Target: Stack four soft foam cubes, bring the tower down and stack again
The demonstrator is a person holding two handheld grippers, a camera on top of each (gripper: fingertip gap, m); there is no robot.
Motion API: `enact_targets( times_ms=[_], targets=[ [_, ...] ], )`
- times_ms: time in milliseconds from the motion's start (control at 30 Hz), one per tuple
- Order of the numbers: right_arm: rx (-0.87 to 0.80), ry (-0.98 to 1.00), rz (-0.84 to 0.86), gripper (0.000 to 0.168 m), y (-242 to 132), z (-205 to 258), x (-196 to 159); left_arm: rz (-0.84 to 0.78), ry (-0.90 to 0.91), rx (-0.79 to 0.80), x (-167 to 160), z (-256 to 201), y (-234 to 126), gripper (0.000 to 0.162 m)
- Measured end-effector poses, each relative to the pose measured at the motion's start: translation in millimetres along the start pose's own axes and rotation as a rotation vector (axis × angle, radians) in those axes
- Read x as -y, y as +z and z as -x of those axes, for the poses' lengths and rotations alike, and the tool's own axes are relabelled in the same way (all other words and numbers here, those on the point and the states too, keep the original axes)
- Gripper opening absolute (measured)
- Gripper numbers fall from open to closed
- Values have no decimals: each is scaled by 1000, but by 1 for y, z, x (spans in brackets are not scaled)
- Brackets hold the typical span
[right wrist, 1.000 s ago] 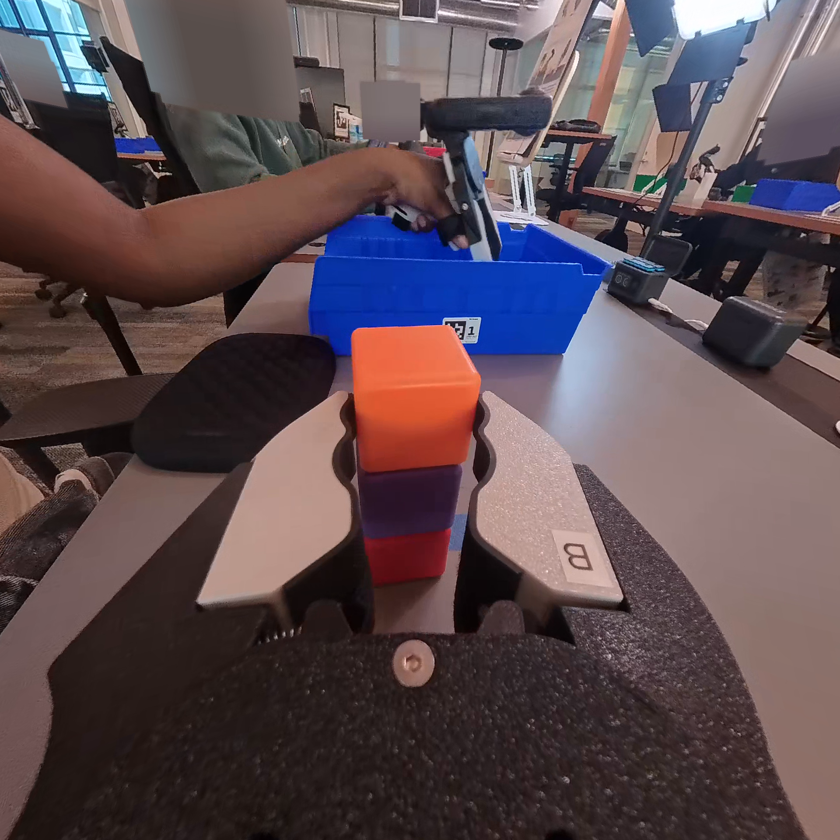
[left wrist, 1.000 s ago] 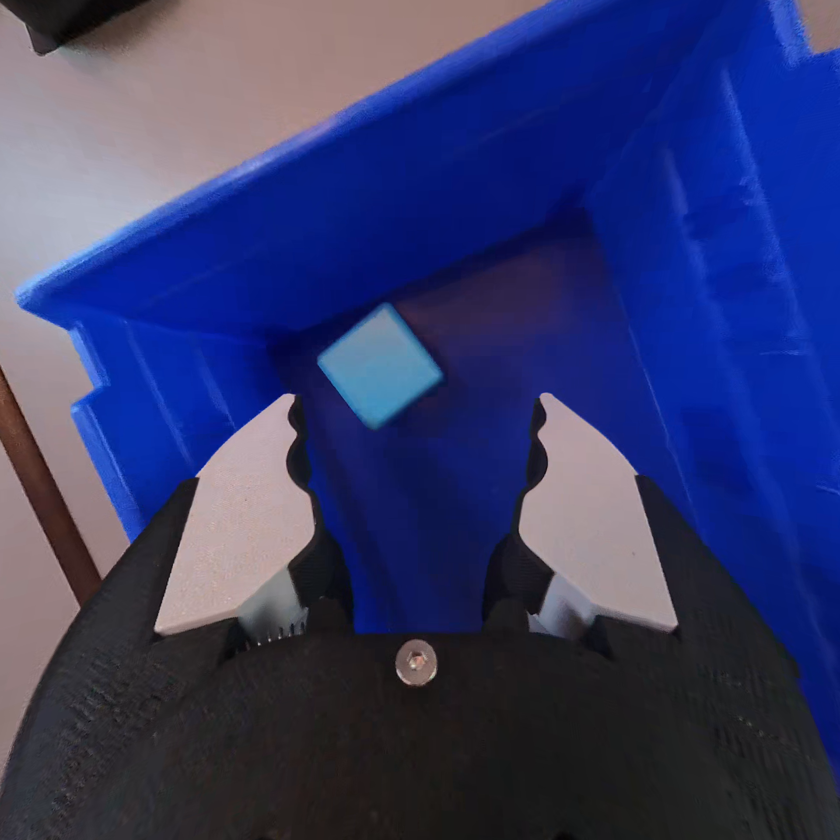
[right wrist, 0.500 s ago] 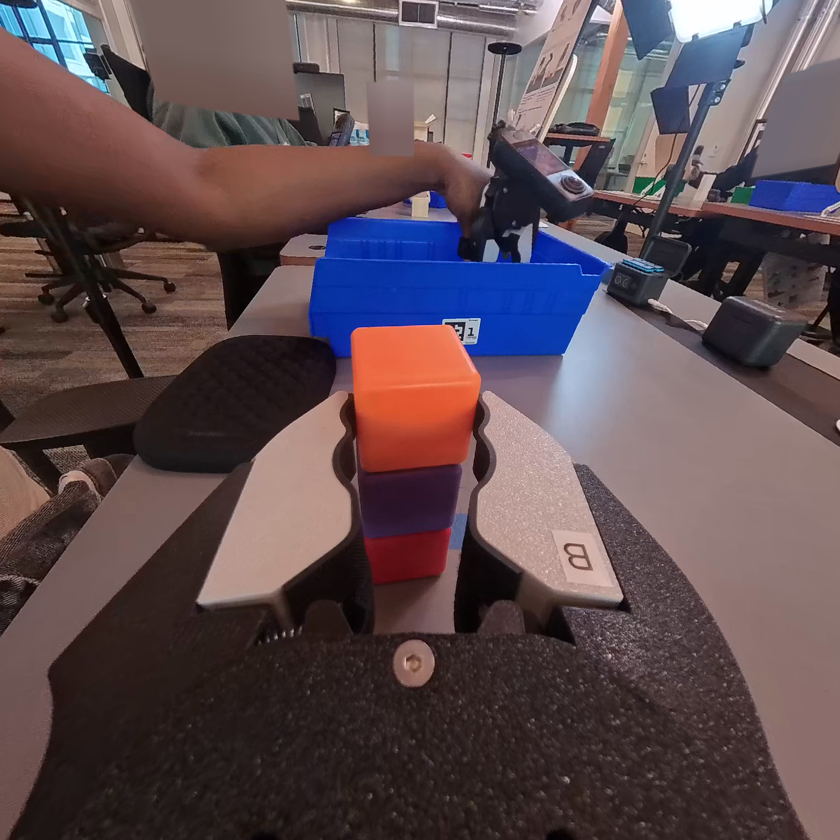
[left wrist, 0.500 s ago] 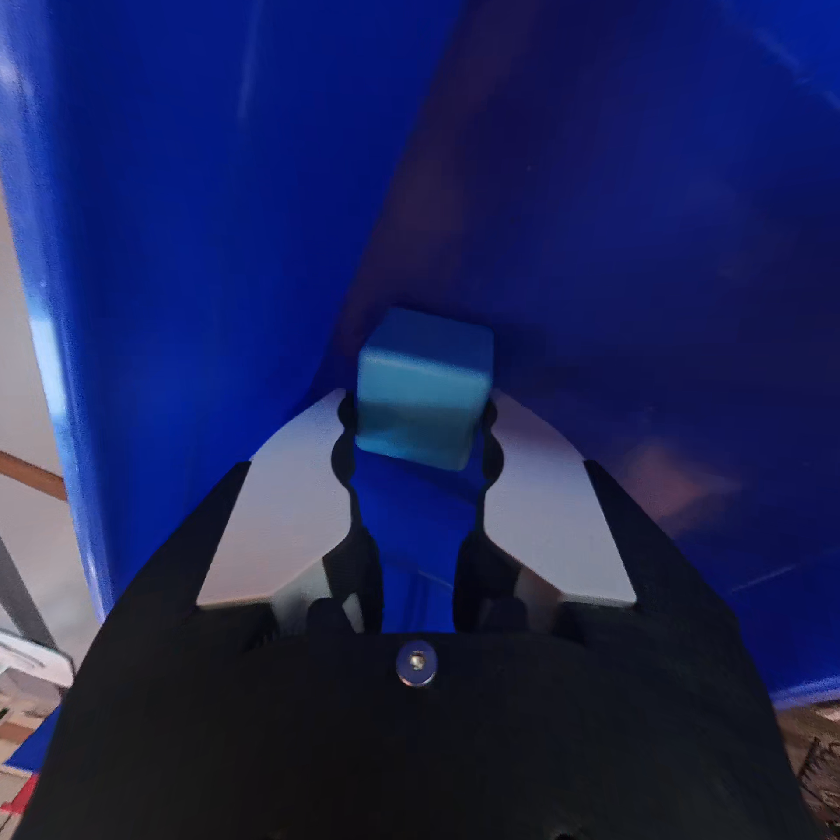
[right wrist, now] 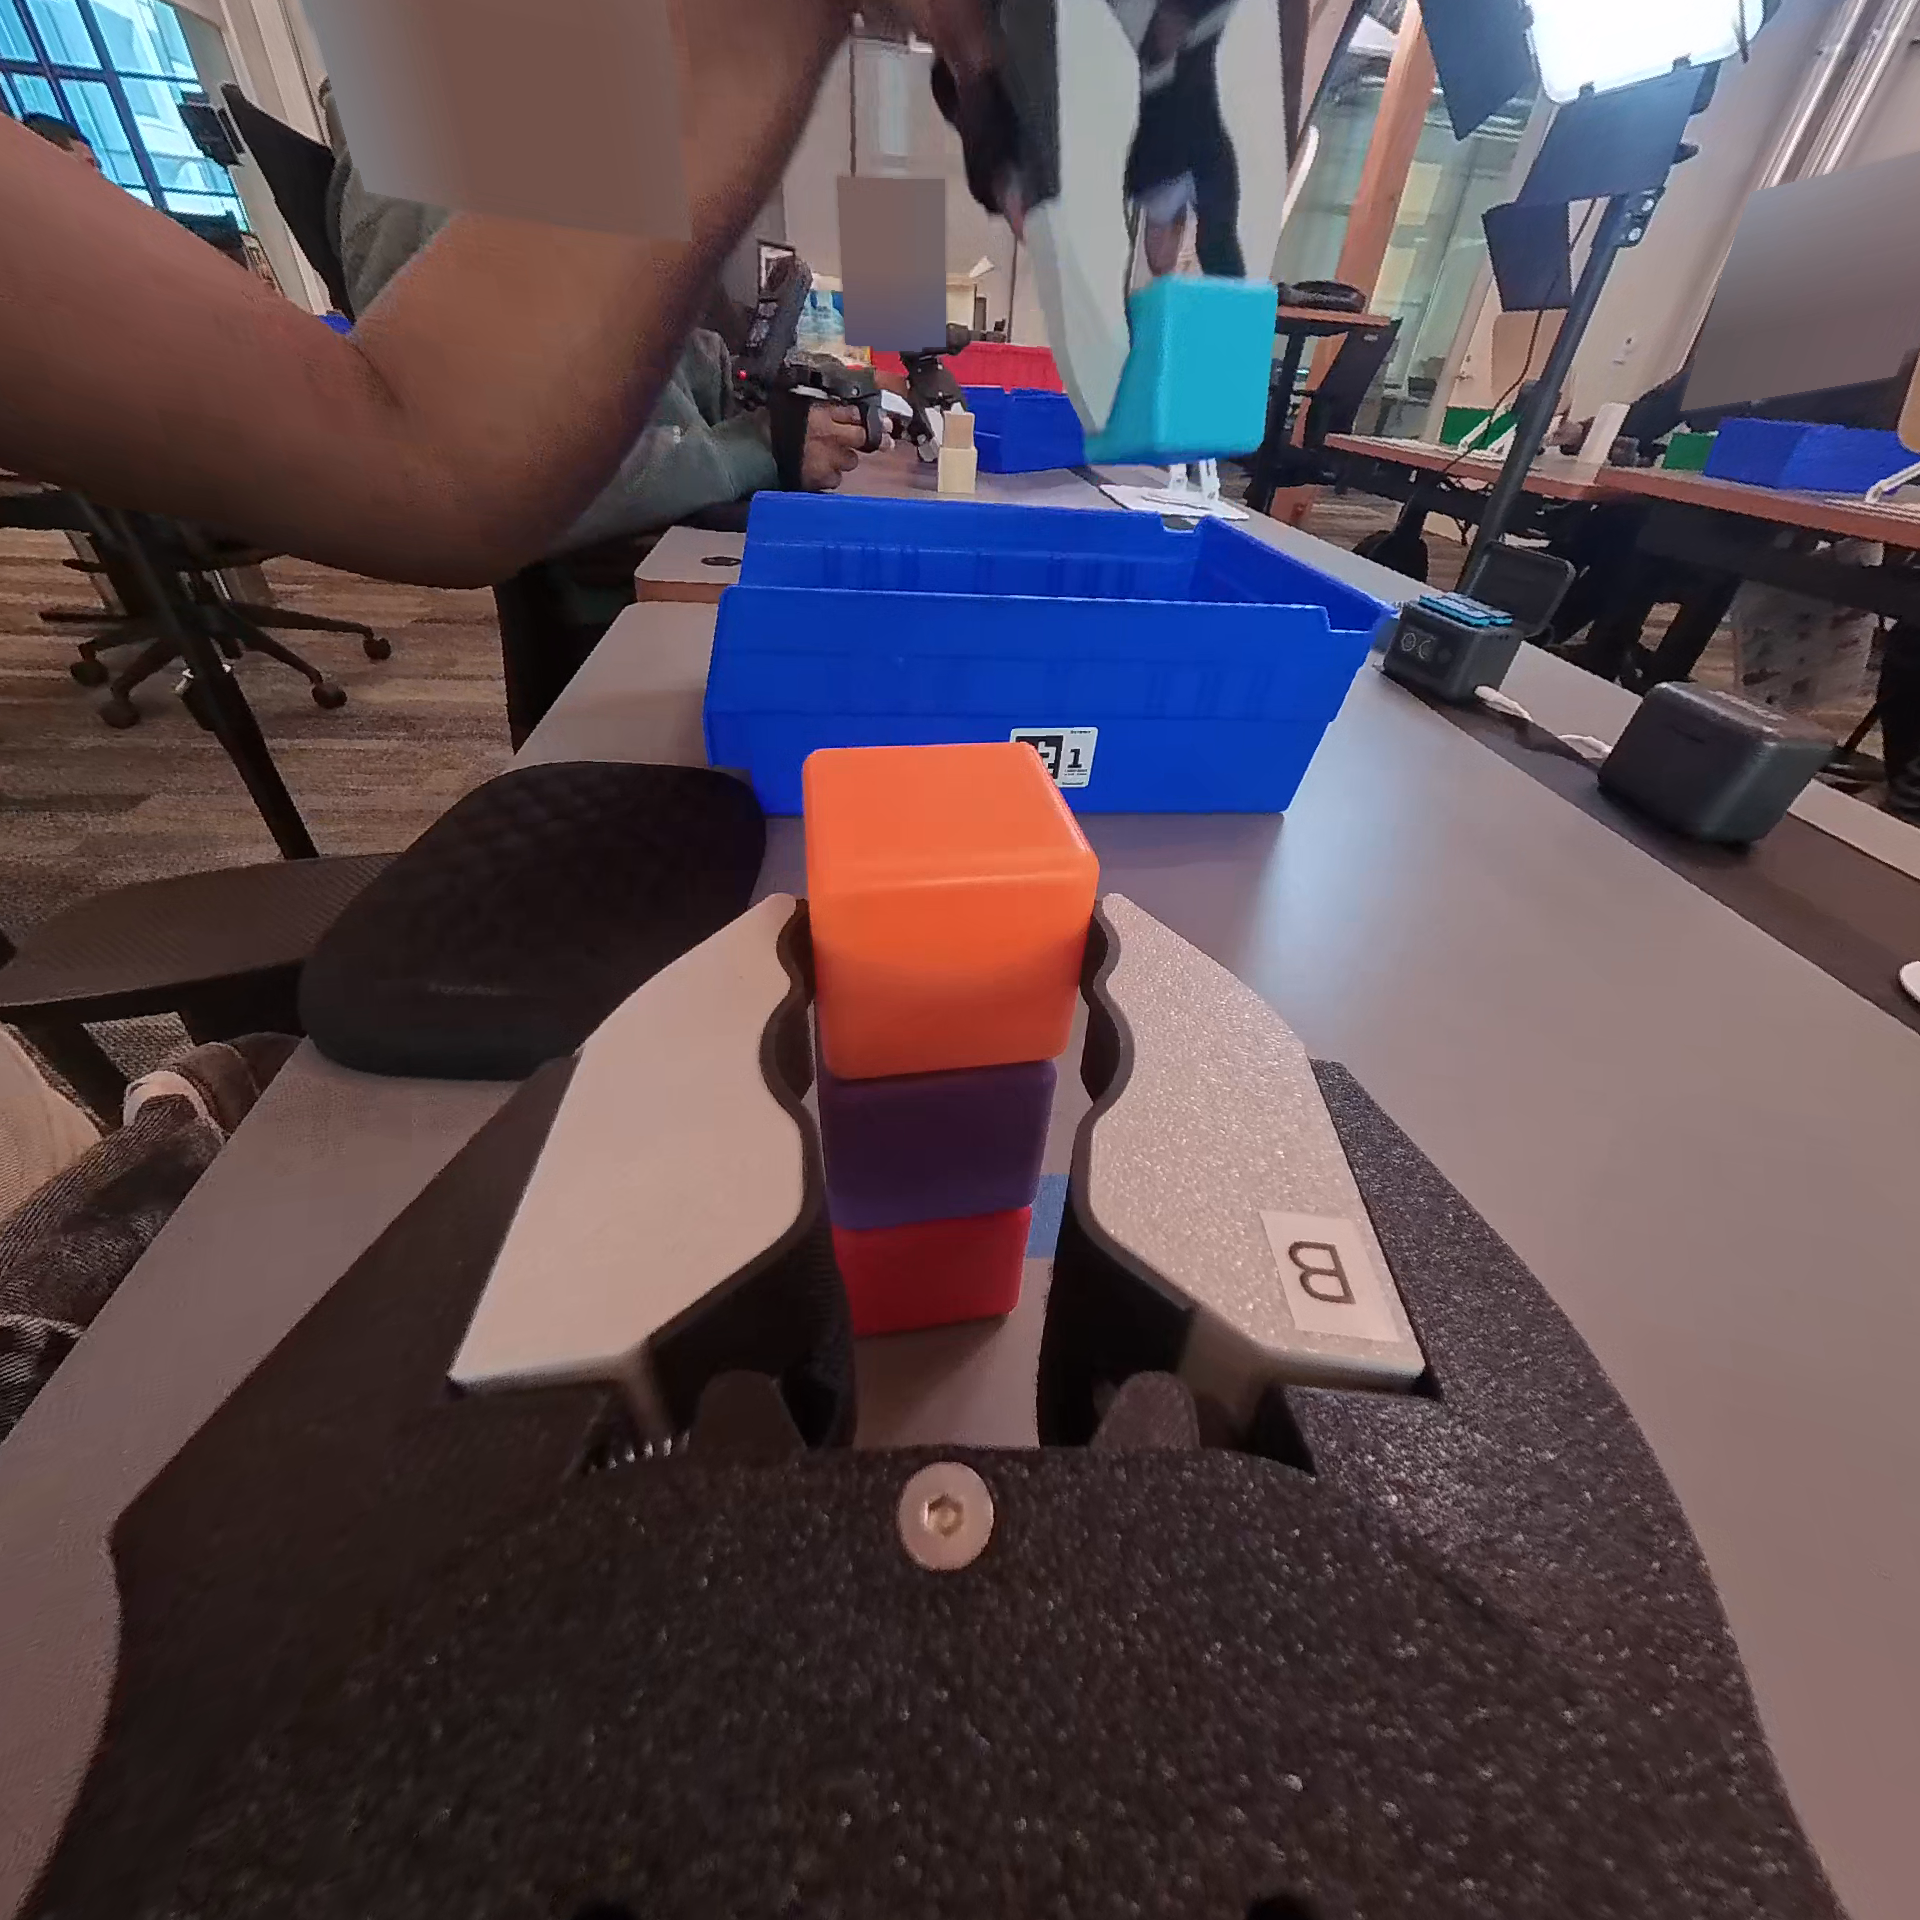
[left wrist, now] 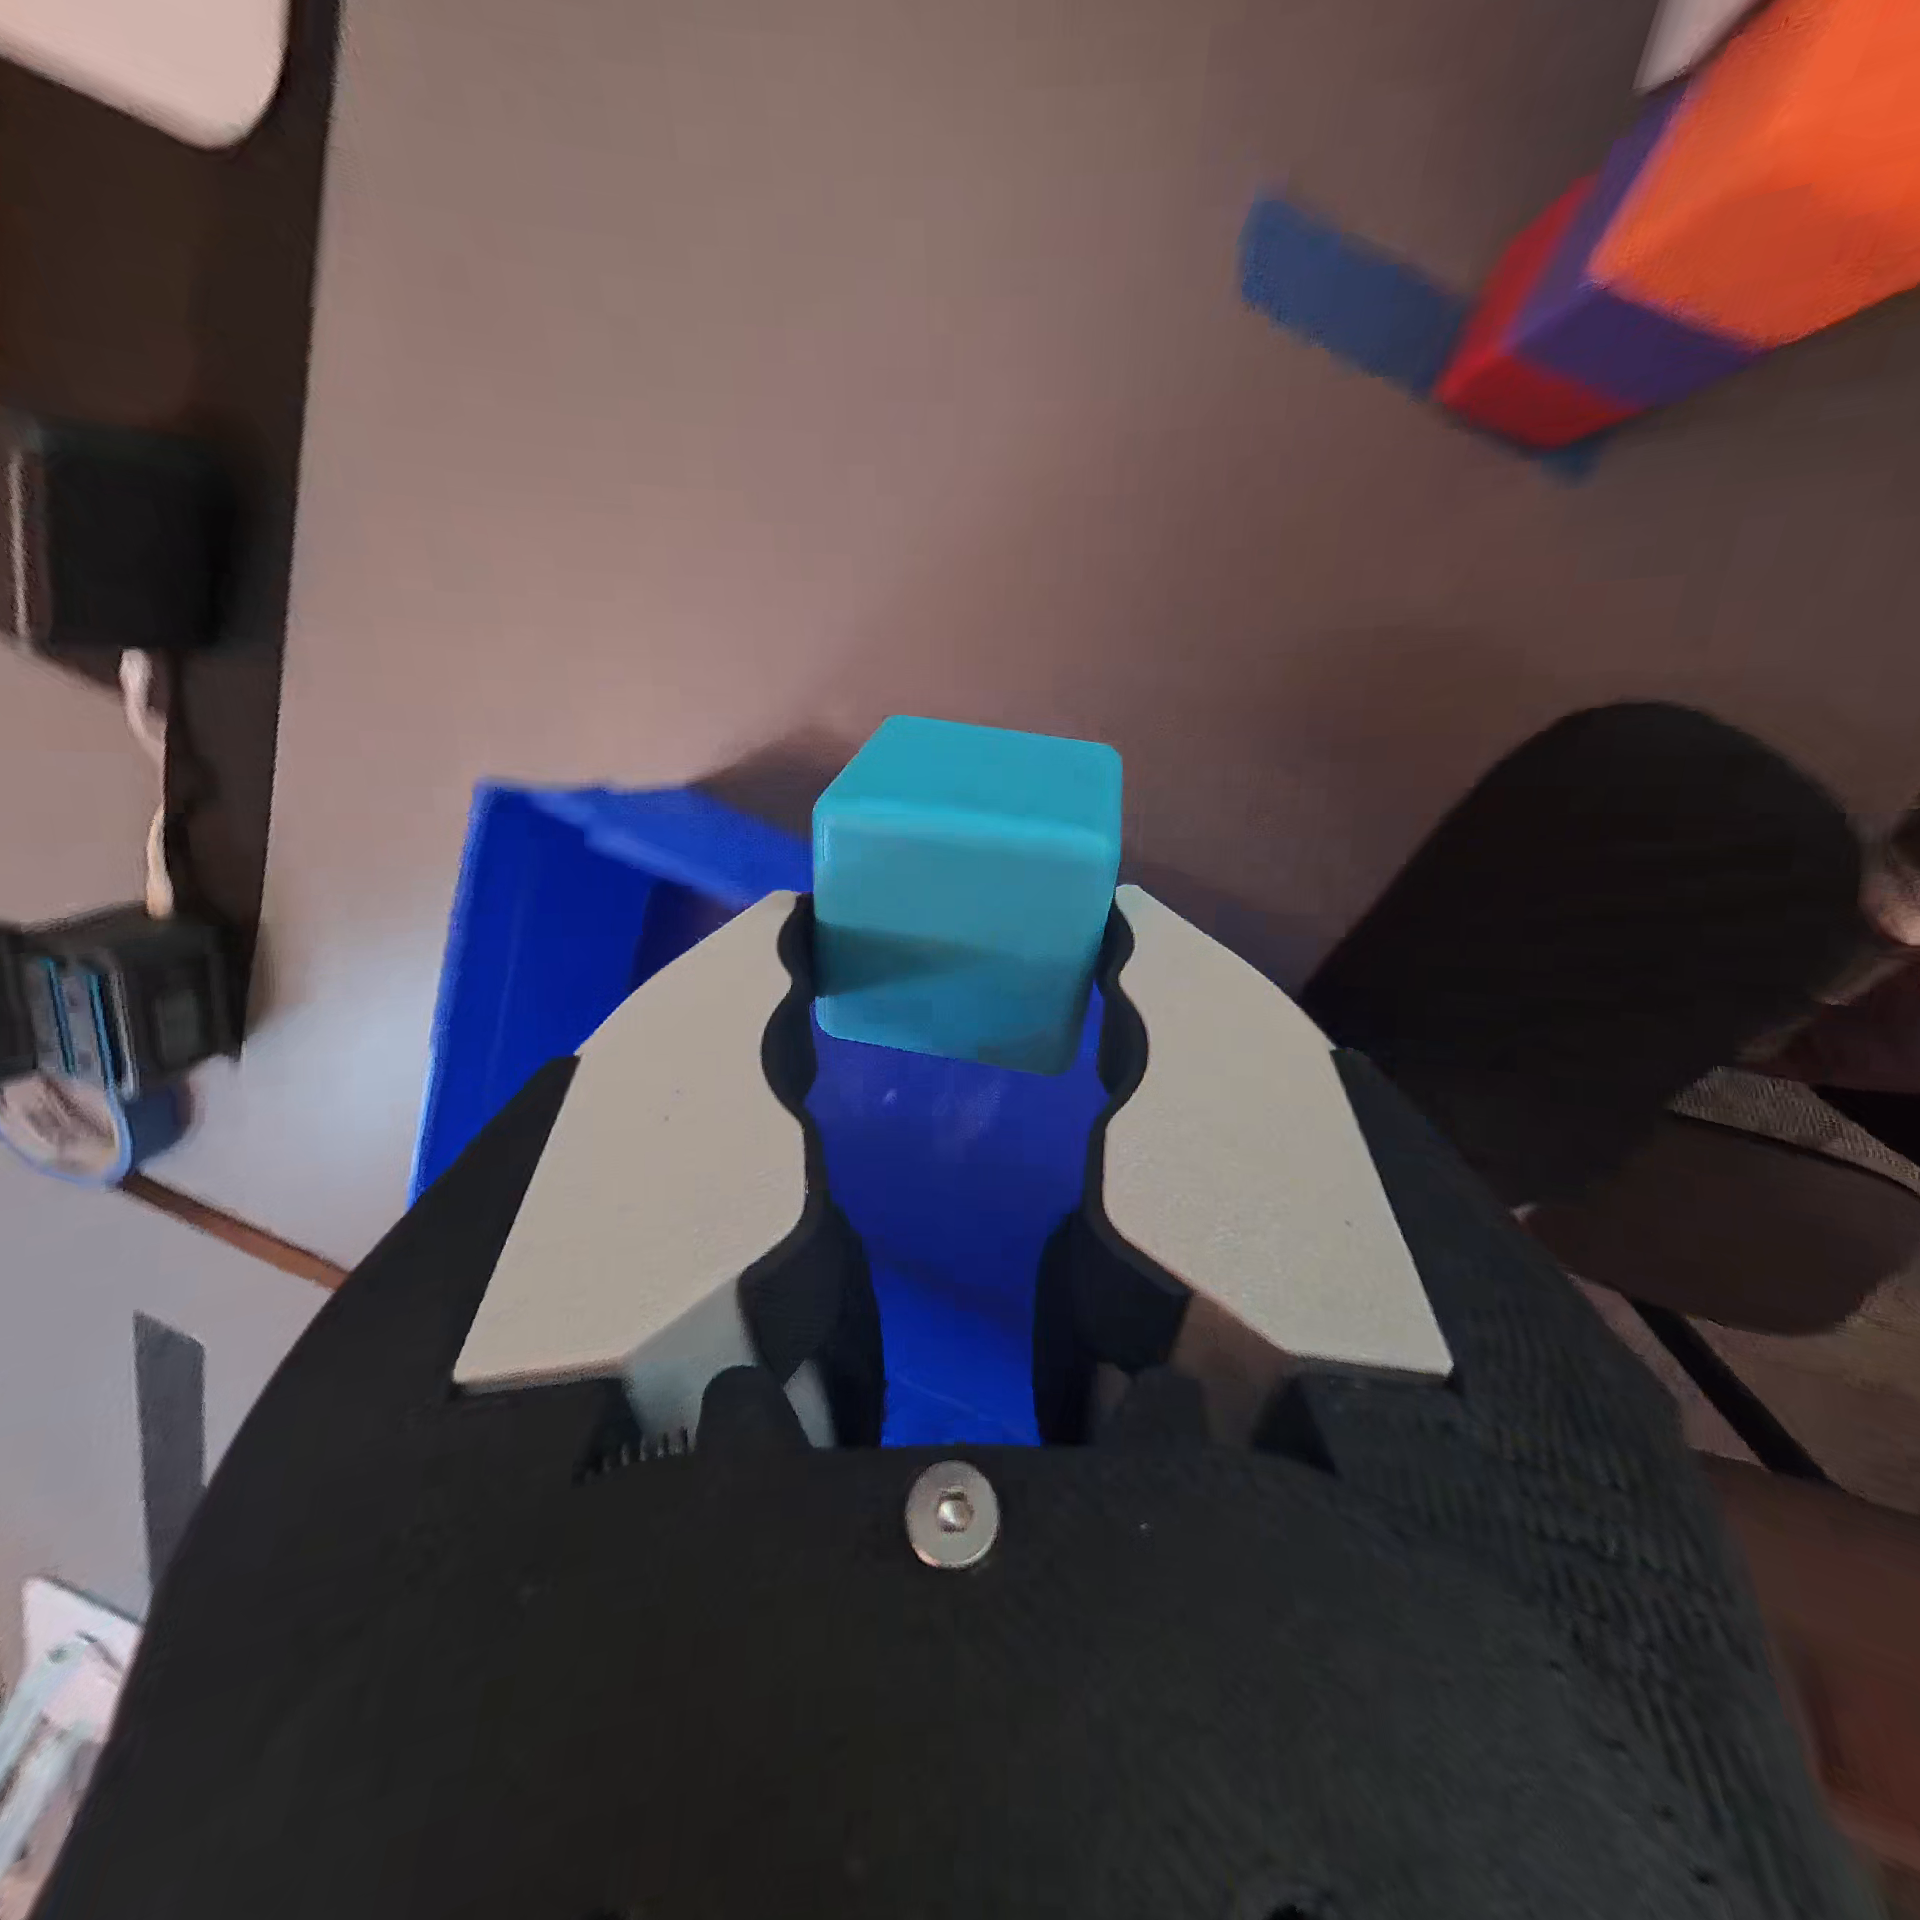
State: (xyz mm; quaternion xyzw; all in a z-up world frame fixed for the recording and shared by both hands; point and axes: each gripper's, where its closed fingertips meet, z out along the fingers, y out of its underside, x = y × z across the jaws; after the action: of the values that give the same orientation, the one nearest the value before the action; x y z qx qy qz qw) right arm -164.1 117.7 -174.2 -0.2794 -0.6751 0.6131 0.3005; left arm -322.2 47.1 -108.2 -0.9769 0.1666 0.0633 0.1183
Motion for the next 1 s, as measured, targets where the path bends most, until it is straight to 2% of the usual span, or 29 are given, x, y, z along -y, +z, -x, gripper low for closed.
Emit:
enact_targets(
  times_ms=[100,167,267,400,500,767,1000],
  targets=[
    [-2,-3,3,50,0,0,0,-22,144,-57,45,-52,-4,52],
    [-4,-6,5,50,0,0,0,-20,215,-36,66,-73,-4,52],
    [-8,-8,11,50,1,1,0,13,277,38,85,-89,1,52],
    [-14,-7,18,50,2,0,0,14,329,0,102,-114,6,52],
    [-13,-12,19,50,2,1,0,46,339,28,109,-118,12,52],
    [-14,-16,22,50,2,1,0,128,366,-26,106,-134,34,52],
    [-18,-11,24,50,2,0,0,134,338,2,109,-135,35,52]
  ],
)
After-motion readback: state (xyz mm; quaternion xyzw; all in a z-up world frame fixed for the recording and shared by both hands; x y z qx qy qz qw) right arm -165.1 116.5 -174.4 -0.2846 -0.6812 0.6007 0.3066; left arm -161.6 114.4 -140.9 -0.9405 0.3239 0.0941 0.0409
